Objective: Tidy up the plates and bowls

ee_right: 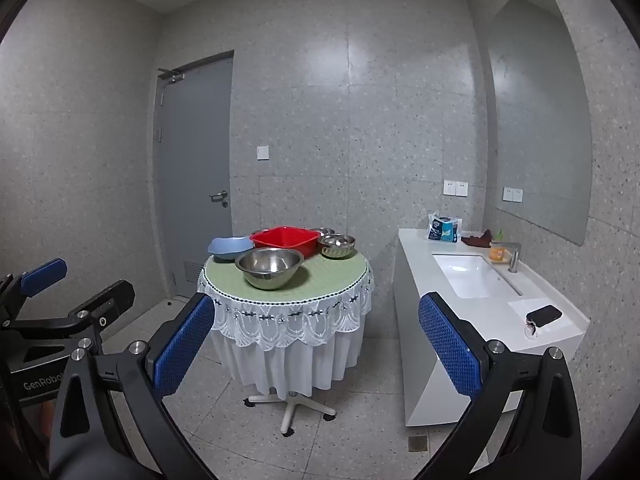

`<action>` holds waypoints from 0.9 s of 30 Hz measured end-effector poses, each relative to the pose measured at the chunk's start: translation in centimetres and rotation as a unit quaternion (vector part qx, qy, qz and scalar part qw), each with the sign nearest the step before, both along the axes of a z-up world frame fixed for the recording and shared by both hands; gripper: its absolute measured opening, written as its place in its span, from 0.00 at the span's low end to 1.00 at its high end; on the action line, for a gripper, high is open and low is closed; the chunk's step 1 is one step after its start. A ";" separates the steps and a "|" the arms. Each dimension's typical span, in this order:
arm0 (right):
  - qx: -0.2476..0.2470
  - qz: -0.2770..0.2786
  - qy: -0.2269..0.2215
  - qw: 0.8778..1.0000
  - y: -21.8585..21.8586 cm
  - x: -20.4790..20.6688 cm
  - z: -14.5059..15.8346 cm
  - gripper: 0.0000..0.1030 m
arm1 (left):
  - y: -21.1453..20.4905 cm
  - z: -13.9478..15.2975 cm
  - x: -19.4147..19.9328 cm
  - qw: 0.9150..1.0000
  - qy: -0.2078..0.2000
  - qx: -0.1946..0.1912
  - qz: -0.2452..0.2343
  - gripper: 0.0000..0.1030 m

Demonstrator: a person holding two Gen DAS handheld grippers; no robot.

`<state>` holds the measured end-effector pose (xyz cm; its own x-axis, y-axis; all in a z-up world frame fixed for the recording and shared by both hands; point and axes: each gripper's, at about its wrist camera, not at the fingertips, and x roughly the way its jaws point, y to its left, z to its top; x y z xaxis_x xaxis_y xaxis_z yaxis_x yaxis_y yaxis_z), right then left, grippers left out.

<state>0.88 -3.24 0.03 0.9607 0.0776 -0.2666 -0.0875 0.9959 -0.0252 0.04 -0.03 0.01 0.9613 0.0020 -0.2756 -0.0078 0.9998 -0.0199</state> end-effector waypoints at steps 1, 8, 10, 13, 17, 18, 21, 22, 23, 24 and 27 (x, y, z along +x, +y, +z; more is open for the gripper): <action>0.000 0.000 0.001 1.000 0.0 0.0 0.0 1.00 | 0.0 0.0 0.0 1.000 0.001 -0.001 0.000 0.99; 0.002 0.002 -0.005 1.000 -0.1 0.1 0.0 1.00 | -0.1 0.4 0.1 1.000 0.002 -0.003 0.002 0.99; 0.004 0.002 -0.005 1.000 -0.3 0.2 0.4 1.00 | -0.2 0.1 -0.5 1.000 -0.010 0.004 0.003 0.99; 0.005 0.003 -0.006 1.000 -0.4 0.3 0.2 1.00 | -0.2 0.2 -0.7 1.000 -0.011 0.004 0.003 0.99; 0.005 0.002 -0.008 1.000 0.2 0.1 0.7 1.00 | -0.2 0.0 -0.7 1.000 -0.011 0.005 0.003 0.99; 0.004 0.002 -0.008 1.000 0.3 0.1 0.8 1.00 | -0.2 0.0 -0.8 1.000 -0.011 0.005 0.003 0.99; 0.005 0.002 -0.010 1.000 0.3 -0.1 0.7 1.00 | -0.2 0.0 -0.8 1.000 -0.011 0.004 0.004 0.99; 0.006 0.002 -0.011 1.000 0.3 -0.1 0.6 1.00 | -0.2 0.1 -0.8 1.000 -0.011 0.003 0.004 0.99; 0.005 0.002 -0.011 1.000 0.3 -0.1 0.7 1.00 | -0.2 0.1 -0.8 1.000 -0.010 0.003 0.004 0.99; 0.005 0.001 -0.011 1.000 0.3 -0.1 0.6 1.00 | -0.2 0.1 -0.8 1.000 -0.010 0.003 0.004 0.99; 0.005 0.003 -0.012 1.000 0.6 -0.4 0.6 1.00 | -0.2 0.1 -0.8 1.000 -0.010 0.003 0.004 0.99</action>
